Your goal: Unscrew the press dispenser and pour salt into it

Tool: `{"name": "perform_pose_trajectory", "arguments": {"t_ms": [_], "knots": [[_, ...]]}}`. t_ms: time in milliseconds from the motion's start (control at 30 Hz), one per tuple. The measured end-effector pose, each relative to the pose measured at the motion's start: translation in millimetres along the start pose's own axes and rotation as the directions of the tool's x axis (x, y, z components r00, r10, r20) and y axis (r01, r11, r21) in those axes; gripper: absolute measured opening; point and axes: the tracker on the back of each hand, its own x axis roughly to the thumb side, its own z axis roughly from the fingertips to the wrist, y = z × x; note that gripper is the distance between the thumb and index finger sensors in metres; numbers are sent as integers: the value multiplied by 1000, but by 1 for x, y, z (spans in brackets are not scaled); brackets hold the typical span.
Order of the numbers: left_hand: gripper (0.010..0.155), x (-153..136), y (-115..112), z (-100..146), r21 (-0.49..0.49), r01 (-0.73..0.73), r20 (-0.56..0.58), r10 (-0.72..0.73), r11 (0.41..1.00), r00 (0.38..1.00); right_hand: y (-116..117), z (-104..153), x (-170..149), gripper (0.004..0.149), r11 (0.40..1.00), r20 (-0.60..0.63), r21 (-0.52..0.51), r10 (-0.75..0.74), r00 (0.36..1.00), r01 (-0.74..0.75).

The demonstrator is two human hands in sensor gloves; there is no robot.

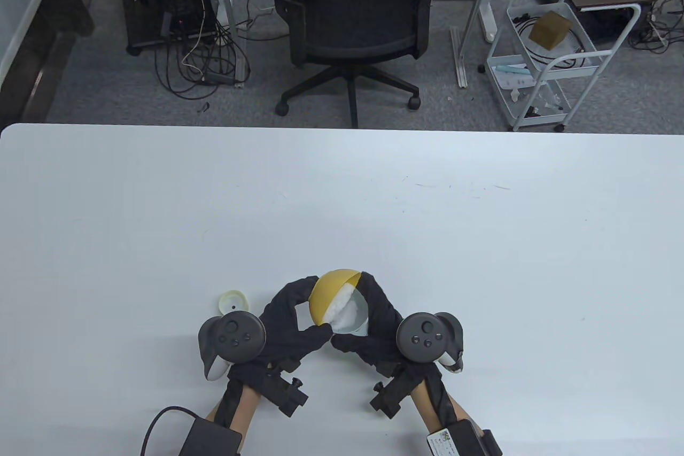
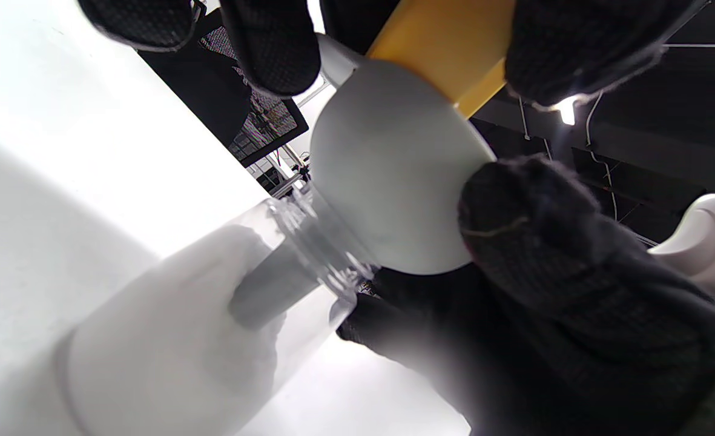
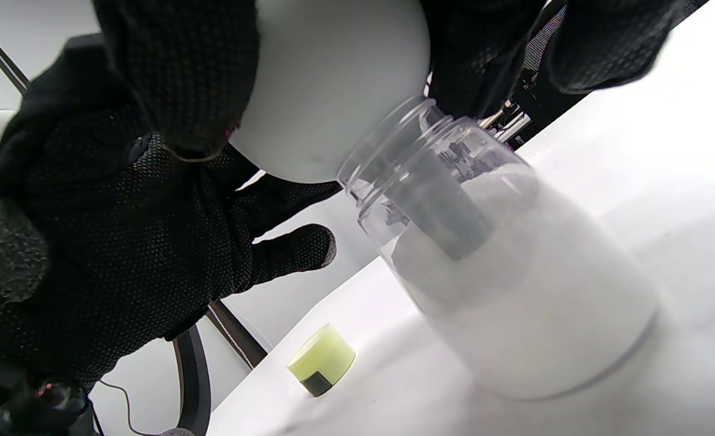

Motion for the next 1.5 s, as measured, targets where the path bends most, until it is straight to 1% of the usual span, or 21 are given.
{"name": "perform_pose_trajectory", "arguments": {"t_ms": [900,1133,1200,1267,1333,1367,1400,1433,1500], "knots": [[84,-1,0,0,8,4,-6,-4,1000,1000,0,0,0,110,1000,-1,-1,8,1000,-8],[85,-8,2,-1,29,-121,-45,122,992,992,0,0,0,109,1000,-2,-3,7,1000,-7],[84,-12,2,-1,35,-180,-59,182,983,982,0,0,0,109,1000,-1,-4,9,1000,-9],[85,-16,2,-1,46,-258,-80,261,965,962,0,0,0,109,1000,0,-3,11,1000,-11],[85,-21,2,0,62,-352,-107,357,934,928,0,0,0,109,1000,0,-3,11,1000,-11],[85,-25,3,1,74,-416,-121,422,907,899,0,0,0,109,1000,0,-3,12,1000,-12],[85,-30,4,1,91,-485,-137,494,870,859,0,0,0,109,1000,1,-3,14,1000,-14],[86,-32,4,2,103,-525,-149,535,845,832,0,0,0,109,1000,1,-3,15,1000,-15],[87,-45,7,5,164,-658,-183,678,735,712,0,0,0,109,1000,2,-3,18,1000,-18]]}}
